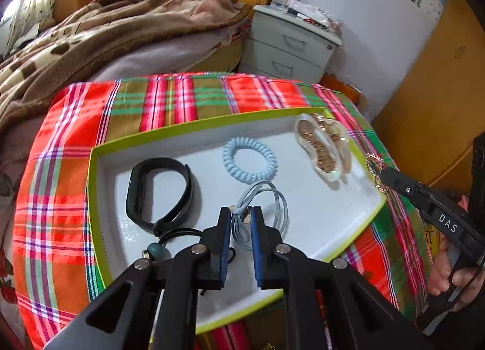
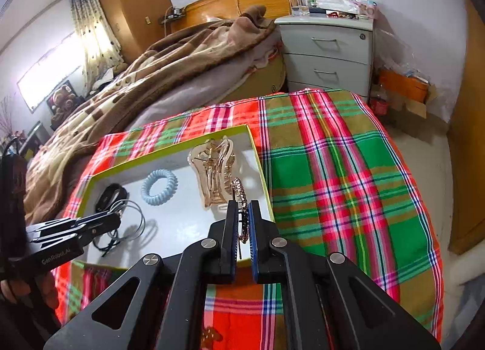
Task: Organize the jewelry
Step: 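Carry the gold chain toward the box with the right tool while the left tool carries the grey cord, then open the right tool to drop the gold chain in the box while the left tool releases the grey cord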
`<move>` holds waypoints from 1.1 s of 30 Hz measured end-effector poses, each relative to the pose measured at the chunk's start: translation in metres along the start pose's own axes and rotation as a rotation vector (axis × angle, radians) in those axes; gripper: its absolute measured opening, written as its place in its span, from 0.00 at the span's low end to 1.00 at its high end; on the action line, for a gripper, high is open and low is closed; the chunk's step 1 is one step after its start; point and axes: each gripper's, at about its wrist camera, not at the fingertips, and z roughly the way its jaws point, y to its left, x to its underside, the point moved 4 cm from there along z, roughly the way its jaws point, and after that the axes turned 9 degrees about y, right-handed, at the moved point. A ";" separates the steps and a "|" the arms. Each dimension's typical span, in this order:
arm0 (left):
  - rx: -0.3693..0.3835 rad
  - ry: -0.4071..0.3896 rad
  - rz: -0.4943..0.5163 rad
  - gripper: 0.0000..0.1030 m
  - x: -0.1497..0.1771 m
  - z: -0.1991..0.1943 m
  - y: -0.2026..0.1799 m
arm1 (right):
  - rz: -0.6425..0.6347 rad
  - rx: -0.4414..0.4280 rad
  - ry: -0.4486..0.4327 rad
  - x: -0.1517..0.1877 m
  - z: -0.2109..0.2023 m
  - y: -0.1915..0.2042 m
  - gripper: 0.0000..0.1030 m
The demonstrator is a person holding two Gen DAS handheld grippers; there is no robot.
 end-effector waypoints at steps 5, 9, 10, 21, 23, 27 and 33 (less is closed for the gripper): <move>0.004 0.014 -0.004 0.13 -0.001 0.007 0.003 | 0.005 0.031 0.019 -0.004 0.011 0.003 0.07; 0.001 0.019 -0.001 0.13 -0.002 0.011 0.003 | -0.020 0.092 0.034 -0.005 0.018 0.004 0.07; 0.003 0.024 -0.002 0.13 -0.002 0.014 0.003 | -0.028 0.105 0.039 -0.005 0.020 0.005 0.07; -0.006 0.036 -0.003 0.13 -0.003 0.020 0.002 | -0.043 0.137 0.075 -0.007 0.032 0.005 0.07; -0.009 0.037 -0.003 0.14 -0.003 0.020 0.003 | -0.042 0.133 0.076 -0.008 0.033 0.005 0.07; -0.015 0.037 -0.009 0.15 -0.003 0.020 0.004 | -0.044 0.139 0.079 -0.009 0.034 0.006 0.07; -0.013 0.040 -0.009 0.20 -0.004 0.019 0.004 | -0.047 0.136 0.080 -0.009 0.035 0.007 0.07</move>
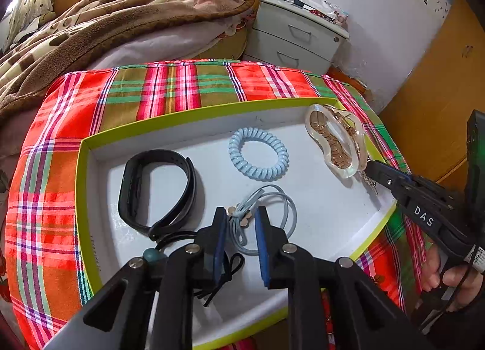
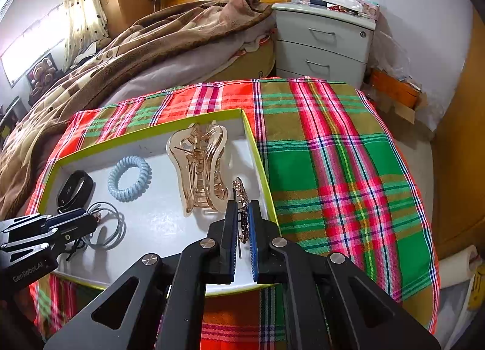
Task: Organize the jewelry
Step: 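Open the right tool to drop the gold chain in the box while the left tool releases the grey cord, then withdraw both tools from the box toward the jewelry on the bedspread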
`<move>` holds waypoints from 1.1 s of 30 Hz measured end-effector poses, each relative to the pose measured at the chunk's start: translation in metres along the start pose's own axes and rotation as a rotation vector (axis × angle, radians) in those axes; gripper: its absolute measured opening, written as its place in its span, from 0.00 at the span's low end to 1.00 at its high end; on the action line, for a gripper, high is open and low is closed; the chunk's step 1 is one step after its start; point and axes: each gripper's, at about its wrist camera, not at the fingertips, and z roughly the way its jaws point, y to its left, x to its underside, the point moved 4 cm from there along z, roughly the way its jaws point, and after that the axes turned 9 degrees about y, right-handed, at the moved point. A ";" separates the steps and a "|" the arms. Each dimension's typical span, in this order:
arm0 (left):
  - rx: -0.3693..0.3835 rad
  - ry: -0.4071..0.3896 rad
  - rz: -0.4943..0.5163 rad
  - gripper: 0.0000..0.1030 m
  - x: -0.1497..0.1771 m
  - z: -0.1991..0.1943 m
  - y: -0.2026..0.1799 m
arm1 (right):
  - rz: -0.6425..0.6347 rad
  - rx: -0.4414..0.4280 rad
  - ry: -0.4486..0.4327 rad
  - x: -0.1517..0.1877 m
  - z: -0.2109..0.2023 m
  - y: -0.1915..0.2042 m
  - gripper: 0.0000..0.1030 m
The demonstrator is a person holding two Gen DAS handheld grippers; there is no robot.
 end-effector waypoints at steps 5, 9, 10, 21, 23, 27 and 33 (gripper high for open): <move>-0.004 0.002 -0.001 0.22 0.000 -0.001 0.000 | 0.001 0.000 0.000 -0.001 0.000 0.001 0.07; -0.001 -0.003 -0.002 0.27 0.001 -0.003 0.000 | 0.004 -0.004 0.000 -0.001 -0.001 0.001 0.11; -0.001 -0.005 -0.002 0.30 0.001 -0.004 0.000 | 0.005 -0.008 -0.001 -0.001 -0.001 0.001 0.12; -0.005 -0.006 -0.006 0.32 0.004 -0.009 0.001 | 0.004 0.003 -0.009 0.000 -0.006 0.002 0.13; -0.006 -0.015 -0.002 0.33 0.006 -0.013 0.000 | 0.007 0.003 -0.014 0.000 -0.009 0.001 0.16; -0.004 -0.032 0.007 0.37 0.009 -0.023 -0.002 | 0.008 -0.003 -0.042 0.002 -0.021 0.001 0.23; 0.001 -0.070 0.005 0.38 0.020 -0.045 -0.001 | 0.018 -0.030 -0.086 0.015 -0.046 0.002 0.24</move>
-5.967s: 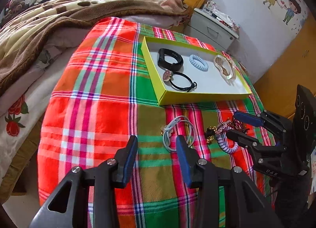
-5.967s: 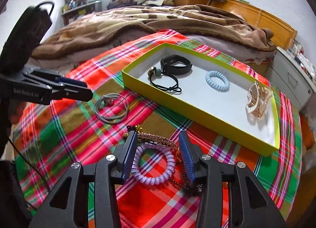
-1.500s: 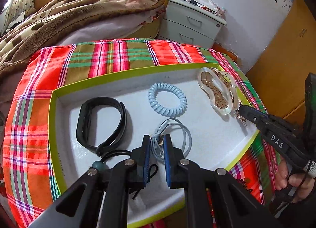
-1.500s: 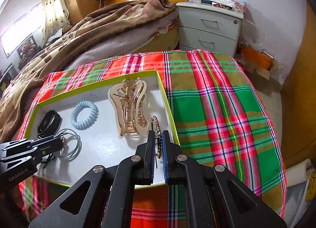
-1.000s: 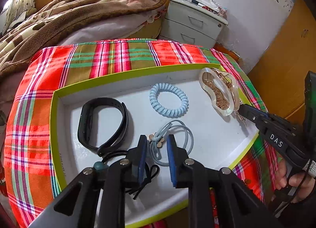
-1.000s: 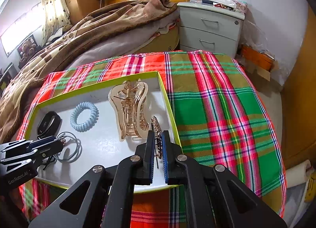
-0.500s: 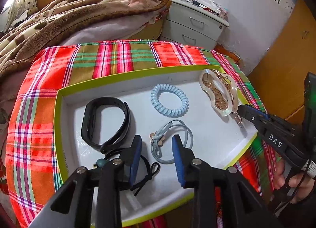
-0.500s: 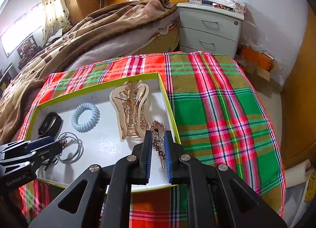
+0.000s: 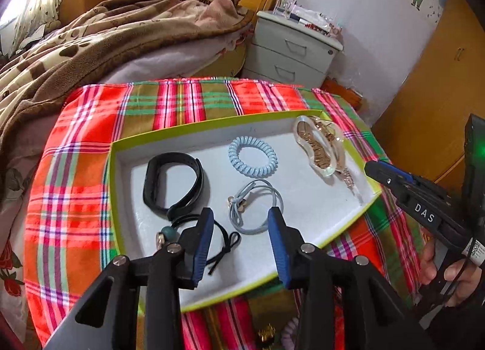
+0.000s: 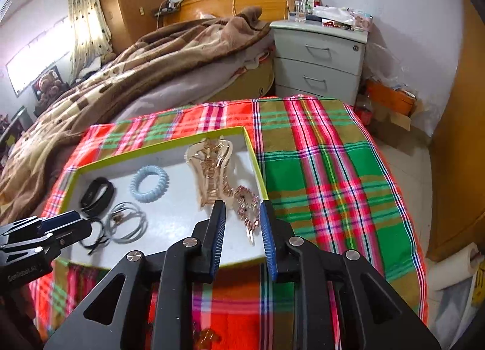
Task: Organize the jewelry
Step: 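Withdraw both tools from the box toward the jewelry on the bedspread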
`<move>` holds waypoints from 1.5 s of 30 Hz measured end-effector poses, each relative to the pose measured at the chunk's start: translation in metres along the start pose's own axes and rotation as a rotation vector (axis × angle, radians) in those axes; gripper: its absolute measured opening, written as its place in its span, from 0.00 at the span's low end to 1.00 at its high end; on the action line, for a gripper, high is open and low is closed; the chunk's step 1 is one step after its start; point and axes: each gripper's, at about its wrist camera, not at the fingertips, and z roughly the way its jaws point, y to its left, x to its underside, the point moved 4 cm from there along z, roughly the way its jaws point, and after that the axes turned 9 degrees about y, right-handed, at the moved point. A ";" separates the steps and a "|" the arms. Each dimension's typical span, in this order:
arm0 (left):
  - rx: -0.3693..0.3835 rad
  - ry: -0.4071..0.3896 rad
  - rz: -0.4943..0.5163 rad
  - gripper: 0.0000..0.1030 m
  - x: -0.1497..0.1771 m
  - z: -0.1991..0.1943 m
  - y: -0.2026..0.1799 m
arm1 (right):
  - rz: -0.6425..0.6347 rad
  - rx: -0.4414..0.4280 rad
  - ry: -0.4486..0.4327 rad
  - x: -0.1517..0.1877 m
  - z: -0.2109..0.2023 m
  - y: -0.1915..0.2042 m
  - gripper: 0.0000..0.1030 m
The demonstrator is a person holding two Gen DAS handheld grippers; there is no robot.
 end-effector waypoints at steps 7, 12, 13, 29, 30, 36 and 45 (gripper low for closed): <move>0.011 -0.039 -0.014 0.38 0.021 -0.024 0.004 | -0.015 -0.078 -0.021 0.036 -0.027 0.012 0.24; 0.011 -0.041 -0.015 0.38 0.041 -0.033 0.007 | -0.022 -0.114 -0.006 0.064 -0.034 0.018 0.24; 0.013 -0.040 -0.018 0.38 0.045 -0.034 0.008 | -0.026 -0.122 -0.004 0.069 -0.036 0.020 0.24; 0.037 -0.014 -0.038 0.40 0.098 -0.041 0.019 | -0.141 -0.148 0.077 0.119 -0.018 0.059 0.36; 0.035 -0.011 -0.042 0.40 0.100 -0.041 0.020 | -0.139 -0.140 0.080 0.120 -0.016 0.058 0.36; 0.028 -0.002 -0.060 0.40 0.111 -0.041 0.029 | -0.146 -0.128 0.091 0.119 -0.009 0.059 0.36; 0.036 0.003 -0.071 0.40 0.116 -0.040 0.033 | -0.147 -0.104 0.087 0.117 -0.006 0.063 0.35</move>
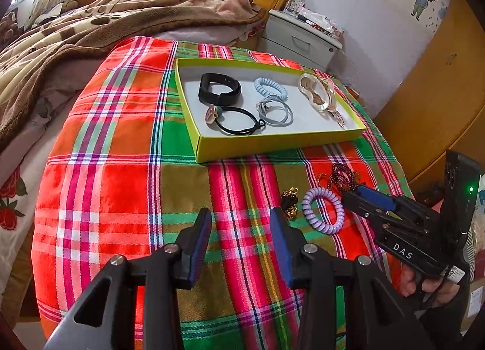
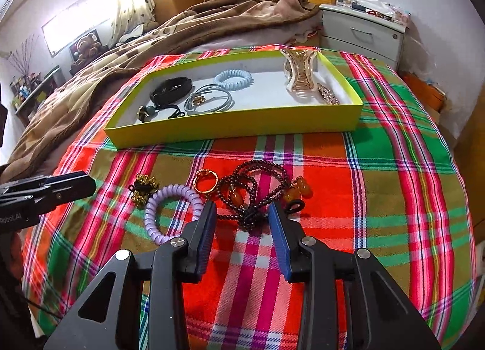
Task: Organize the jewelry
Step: 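Grasp the dark beaded bracelet with the right tool while the left tool grasps the gold flower clip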
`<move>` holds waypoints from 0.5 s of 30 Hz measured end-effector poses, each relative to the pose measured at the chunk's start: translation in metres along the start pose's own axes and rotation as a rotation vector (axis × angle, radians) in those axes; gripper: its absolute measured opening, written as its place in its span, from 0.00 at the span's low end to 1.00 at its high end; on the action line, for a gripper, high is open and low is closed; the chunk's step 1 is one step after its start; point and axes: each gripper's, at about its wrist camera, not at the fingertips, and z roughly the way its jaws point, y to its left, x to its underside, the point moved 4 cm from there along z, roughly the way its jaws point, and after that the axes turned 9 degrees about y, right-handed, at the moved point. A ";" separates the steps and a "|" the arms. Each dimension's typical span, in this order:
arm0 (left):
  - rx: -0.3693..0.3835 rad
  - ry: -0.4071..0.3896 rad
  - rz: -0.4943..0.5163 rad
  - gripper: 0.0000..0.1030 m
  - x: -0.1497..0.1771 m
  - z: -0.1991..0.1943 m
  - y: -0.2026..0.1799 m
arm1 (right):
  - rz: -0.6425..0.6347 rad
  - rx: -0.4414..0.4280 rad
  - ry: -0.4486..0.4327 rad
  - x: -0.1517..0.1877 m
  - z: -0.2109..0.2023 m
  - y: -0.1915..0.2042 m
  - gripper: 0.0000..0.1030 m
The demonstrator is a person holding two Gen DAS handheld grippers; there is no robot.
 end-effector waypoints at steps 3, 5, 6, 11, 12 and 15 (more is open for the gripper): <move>0.002 0.005 -0.003 0.40 0.001 0.001 0.000 | 0.000 0.039 -0.002 0.000 0.000 0.001 0.27; 0.003 0.007 -0.003 0.40 0.001 0.001 0.000 | 0.002 0.046 -0.004 0.001 0.000 0.000 0.24; 0.001 0.007 -0.004 0.40 0.001 0.001 0.000 | 0.008 0.045 -0.005 0.002 -0.001 -0.001 0.23; -0.002 0.010 -0.005 0.40 0.001 0.002 -0.001 | 0.021 0.034 -0.023 0.004 -0.005 -0.004 0.14; -0.003 0.010 -0.004 0.40 0.001 0.002 -0.002 | 0.022 0.035 -0.030 0.004 -0.007 -0.005 0.14; -0.006 0.011 -0.001 0.40 0.000 0.002 -0.004 | 0.037 0.016 -0.051 0.004 -0.012 -0.007 0.14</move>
